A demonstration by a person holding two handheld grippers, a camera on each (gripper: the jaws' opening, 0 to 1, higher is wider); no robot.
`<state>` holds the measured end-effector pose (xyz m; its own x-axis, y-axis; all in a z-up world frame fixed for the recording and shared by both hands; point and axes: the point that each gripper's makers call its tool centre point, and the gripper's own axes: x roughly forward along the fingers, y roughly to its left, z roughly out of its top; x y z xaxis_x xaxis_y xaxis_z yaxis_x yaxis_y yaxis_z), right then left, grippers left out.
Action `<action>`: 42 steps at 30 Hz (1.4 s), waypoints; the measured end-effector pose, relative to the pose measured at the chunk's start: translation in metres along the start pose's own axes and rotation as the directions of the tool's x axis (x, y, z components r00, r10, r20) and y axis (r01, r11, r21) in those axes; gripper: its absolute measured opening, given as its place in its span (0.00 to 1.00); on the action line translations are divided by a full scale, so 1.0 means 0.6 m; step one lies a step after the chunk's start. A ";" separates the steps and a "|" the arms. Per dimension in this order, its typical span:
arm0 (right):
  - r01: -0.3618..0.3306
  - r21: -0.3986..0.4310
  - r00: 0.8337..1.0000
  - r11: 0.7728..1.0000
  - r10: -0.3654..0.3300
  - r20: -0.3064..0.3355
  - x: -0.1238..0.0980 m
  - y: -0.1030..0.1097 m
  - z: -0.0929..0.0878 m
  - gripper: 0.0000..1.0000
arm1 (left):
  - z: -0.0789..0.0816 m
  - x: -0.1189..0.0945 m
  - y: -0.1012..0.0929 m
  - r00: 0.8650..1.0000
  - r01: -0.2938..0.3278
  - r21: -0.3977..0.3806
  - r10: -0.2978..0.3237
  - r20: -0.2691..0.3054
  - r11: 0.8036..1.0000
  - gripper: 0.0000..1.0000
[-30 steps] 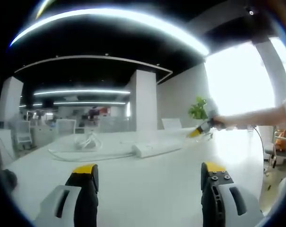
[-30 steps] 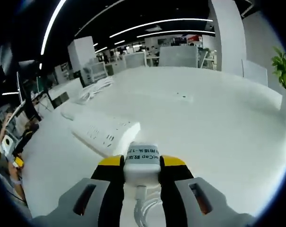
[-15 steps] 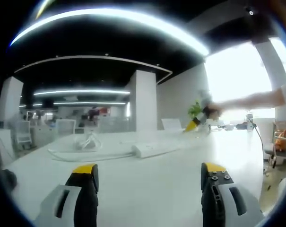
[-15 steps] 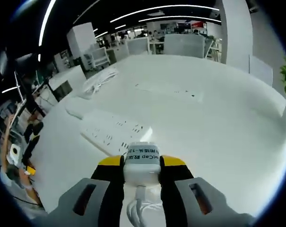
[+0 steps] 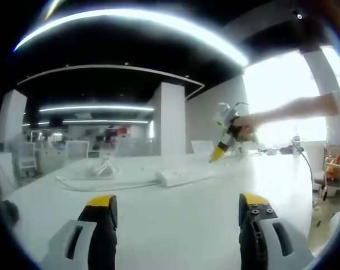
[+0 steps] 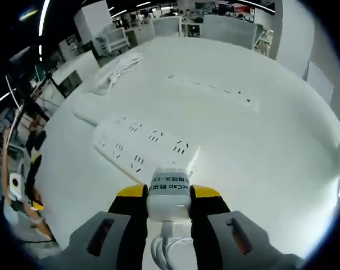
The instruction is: Straighten the power strip on the desk, plug the charger into it
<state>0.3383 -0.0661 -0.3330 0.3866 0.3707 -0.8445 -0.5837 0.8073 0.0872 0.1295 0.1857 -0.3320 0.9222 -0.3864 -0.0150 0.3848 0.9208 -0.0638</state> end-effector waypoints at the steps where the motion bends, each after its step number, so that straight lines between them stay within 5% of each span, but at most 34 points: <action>1: 0.001 0.002 1.000 1.000 -0.001 -0.011 0.000 0.002 0.004 0.27 | 0.000 0.000 0.000 1.000 -0.001 -0.001 0.001 0.000 1.000 0.92; 16: 0.012 0.132 0.975 0.991 0.017 -0.221 -0.002 0.028 -0.001 0.27 | 0.001 0.000 0.001 1.000 0.001 -0.014 -0.001 0.004 1.000 0.91; 22: 0.026 0.142 0.959 0.989 0.015 -0.284 -0.003 0.043 -0.035 0.27 | 0.001 0.000 0.001 1.000 0.003 -0.018 -0.003 0.006 1.000 0.91; 28: 0.070 0.119 0.955 0.990 -0.032 -0.296 0.012 0.023 -0.017 0.27 | 0.000 0.001 0.002 1.000 -0.002 -0.016 0.002 0.003 1.000 0.91; 42: 0.116 0.131 0.930 0.985 -0.061 -0.364 0.002 0.045 -0.048 0.27 | 0.000 0.001 0.004 1.000 -0.001 -0.023 0.001 0.006 1.000 0.91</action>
<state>0.3024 -0.0572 -0.3468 0.1352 0.1284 -0.9825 -0.4366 0.8978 0.0573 0.1307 0.1878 -0.3319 0.9228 -0.3852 -0.0096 0.3830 0.9197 -0.0867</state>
